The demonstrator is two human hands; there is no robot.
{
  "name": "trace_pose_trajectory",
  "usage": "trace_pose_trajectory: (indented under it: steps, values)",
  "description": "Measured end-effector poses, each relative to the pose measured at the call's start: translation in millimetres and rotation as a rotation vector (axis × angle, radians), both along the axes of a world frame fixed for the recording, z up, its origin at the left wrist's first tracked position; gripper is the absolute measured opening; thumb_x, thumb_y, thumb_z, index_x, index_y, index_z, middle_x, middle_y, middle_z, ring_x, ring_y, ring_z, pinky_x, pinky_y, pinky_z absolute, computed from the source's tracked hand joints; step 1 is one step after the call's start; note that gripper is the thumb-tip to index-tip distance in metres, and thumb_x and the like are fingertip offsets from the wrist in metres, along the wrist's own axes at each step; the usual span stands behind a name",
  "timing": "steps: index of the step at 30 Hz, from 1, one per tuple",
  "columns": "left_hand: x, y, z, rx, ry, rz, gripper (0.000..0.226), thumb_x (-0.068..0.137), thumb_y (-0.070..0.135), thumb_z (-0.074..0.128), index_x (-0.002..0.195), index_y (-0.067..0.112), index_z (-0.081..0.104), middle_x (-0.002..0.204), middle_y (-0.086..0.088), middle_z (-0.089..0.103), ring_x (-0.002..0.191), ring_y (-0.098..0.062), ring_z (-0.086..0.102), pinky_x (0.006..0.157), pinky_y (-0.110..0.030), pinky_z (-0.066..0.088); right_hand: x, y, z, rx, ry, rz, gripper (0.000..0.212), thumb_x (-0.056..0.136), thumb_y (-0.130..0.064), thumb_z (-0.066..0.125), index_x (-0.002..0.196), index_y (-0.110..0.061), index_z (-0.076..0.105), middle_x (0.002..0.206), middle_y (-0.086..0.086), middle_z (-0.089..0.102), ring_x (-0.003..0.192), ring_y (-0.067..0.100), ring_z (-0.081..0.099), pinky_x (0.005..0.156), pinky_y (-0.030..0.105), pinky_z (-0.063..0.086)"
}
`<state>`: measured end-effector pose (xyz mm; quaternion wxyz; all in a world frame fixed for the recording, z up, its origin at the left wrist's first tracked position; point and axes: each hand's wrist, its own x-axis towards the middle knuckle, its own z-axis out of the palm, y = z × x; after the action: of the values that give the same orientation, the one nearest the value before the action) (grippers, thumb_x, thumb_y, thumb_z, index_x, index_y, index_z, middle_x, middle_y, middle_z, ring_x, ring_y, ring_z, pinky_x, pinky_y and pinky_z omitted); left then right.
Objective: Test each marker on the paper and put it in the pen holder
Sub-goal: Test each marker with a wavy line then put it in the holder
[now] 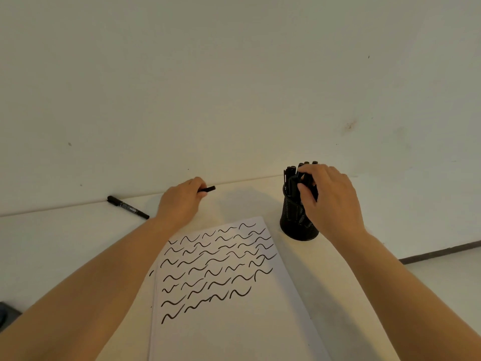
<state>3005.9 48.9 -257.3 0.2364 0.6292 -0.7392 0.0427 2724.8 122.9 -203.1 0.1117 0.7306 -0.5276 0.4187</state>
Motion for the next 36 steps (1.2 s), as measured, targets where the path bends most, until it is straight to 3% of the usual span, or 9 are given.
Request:
trace_pose_trajectory:
  steps: [8,13,16,18,20,22,25,31,36]
  values:
    - [-31,41,36,-0.071,0.263,-0.145,0.016,0.091,0.027,0.052,0.103,0.018,0.056,0.098,0.004,0.068,0.088,-0.019,0.062,0.076,-0.037,0.049,-2,4,-10,-0.110,0.080,-0.002,0.029,0.074,0.003,0.070,0.102,0.001,0.065,0.089,0.013,0.069,0.077,0.036,0.062,0.076,0.042,0.048]
    - [-40,78,56,-0.077,0.556,-0.192,0.006,0.088,0.025,0.058,0.093,0.026,0.057,0.087,0.015,0.065,0.083,-0.004,0.061,0.068,-0.009,0.043,-1,14,-9,-0.116,0.123,-0.012,0.034,0.074,0.004,0.068,0.108,0.004,0.064,0.095,0.015,0.069,0.083,0.039,0.060,0.077,0.045,0.050]
    - [-43,104,66,-0.019,0.811,-0.218,0.007,0.086,0.027,0.060,0.085,0.032,0.055,0.084,0.011,0.069,0.086,-0.005,0.065,0.074,-0.022,0.049,7,26,-4,-0.121,0.082,-0.040,0.035,0.076,0.000,0.067,0.110,0.001,0.063,0.102,0.016,0.067,0.091,0.040,0.056,0.081,0.046,0.048]
    - [-45,121,72,0.041,1.011,-0.249,0.009,0.087,0.021,0.059,0.085,0.029,0.057,0.080,0.009,0.071,0.083,-0.009,0.068,0.075,-0.030,0.053,18,38,-3,-0.106,-0.002,-0.001,0.025,0.080,-0.003,0.063,0.105,-0.003,0.065,0.097,0.012,0.066,0.090,0.034,0.055,0.081,0.038,0.044]
    - [-45,136,73,0.117,1.159,-0.276,0.008,0.089,0.015,0.056,0.086,0.023,0.057,0.077,0.009,0.072,0.079,-0.009,0.070,0.071,-0.029,0.056,34,55,-1,0.077,-0.171,0.109,0.014,0.085,-0.010,0.060,0.096,-0.009,0.068,0.085,0.000,0.064,0.083,0.017,0.054,0.075,0.020,0.037]
    - [-45,152,71,0.180,1.251,-0.296,0.005,0.091,0.014,0.052,0.089,0.018,0.056,0.075,0.011,0.071,0.079,-0.010,0.070,0.067,-0.026,0.058,51,71,0,0.414,-0.333,0.286,0.013,0.087,-0.023,0.058,0.088,-0.020,0.070,0.069,-0.014,0.061,0.068,-0.002,0.053,0.062,0.009,0.036]
    - [-43,172,64,0.245,1.358,-0.317,0.007,0.092,0.014,0.049,0.092,0.014,0.056,0.075,0.010,0.071,0.080,-0.011,0.070,0.062,-0.023,0.056,71,94,-6,0.796,-0.326,0.552,0.012,0.087,-0.034,0.057,0.079,-0.034,0.066,0.061,-0.012,0.060,0.058,-0.002,0.051,0.057,0.010,0.039]
    - [-44,199,44,0.304,1.381,-0.321,0.012,0.092,0.012,0.048,0.094,0.015,0.059,0.079,0.006,0.072,0.085,-0.014,0.070,0.064,-0.022,0.055,93,119,-29,0.871,-0.362,0.625,0.023,0.084,-0.032,0.062,0.062,-0.027,0.056,0.061,0.000,0.048,0.054,0.010,0.039,0.053,0.019,0.033]
    - [-36,212,27,0.204,0.993,-0.211,0.012,0.091,0.028,0.050,0.092,0.034,0.061,0.087,0.016,0.071,0.089,0.001,0.063,0.077,-0.020,0.050,92,125,-36,0.831,-0.658,0.547,0.015,0.085,-0.020,0.062,0.071,-0.017,0.057,0.050,-0.008,0.057,0.048,0.005,0.050,0.052,0.017,0.041]
